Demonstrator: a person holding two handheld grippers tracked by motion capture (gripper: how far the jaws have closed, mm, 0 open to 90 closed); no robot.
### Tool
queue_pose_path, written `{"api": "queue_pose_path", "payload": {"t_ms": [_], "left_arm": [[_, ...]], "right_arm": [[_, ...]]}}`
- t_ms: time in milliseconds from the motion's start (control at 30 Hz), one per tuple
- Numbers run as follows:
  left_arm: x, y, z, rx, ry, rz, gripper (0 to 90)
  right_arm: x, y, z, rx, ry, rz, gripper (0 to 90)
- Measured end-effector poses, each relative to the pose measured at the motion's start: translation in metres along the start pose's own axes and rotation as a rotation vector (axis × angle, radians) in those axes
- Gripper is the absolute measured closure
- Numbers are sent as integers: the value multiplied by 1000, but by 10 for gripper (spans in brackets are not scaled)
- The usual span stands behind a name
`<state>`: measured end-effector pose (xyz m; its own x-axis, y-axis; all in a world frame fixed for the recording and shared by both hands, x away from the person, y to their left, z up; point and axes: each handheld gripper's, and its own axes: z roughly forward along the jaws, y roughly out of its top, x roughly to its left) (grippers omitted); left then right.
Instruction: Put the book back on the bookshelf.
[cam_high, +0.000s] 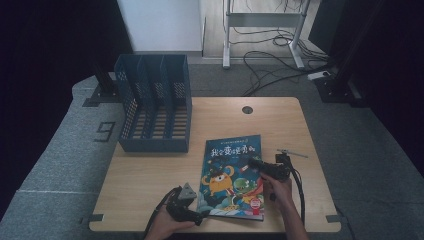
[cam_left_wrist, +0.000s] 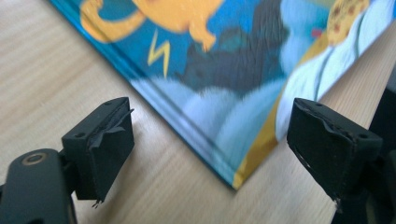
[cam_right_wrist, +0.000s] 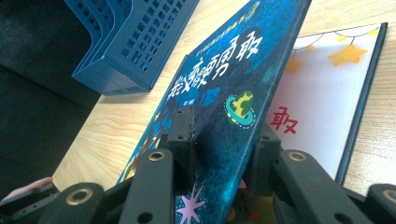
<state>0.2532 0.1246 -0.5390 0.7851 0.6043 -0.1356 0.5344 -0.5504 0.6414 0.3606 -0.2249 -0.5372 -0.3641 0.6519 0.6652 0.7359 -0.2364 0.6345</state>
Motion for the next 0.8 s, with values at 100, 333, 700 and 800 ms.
{"api": "queue_pose_path", "payload": {"t_ms": [100,333,700,800], "left_arm": [[-3,-1,1,-6,10,10,141],[-3,-1,3,-8,12,4,124],[-2,-1,2,-17,4,-5,107],[-1,-1,3,-17,2,-11,107]], "right_arm": [[-1,0,0,-2,0,2,674],[0,1,-1,-8,2,7,682],[8,4,-9,-41,43,-2,749],[14,6,-11,-59,14,-62,738]]}}
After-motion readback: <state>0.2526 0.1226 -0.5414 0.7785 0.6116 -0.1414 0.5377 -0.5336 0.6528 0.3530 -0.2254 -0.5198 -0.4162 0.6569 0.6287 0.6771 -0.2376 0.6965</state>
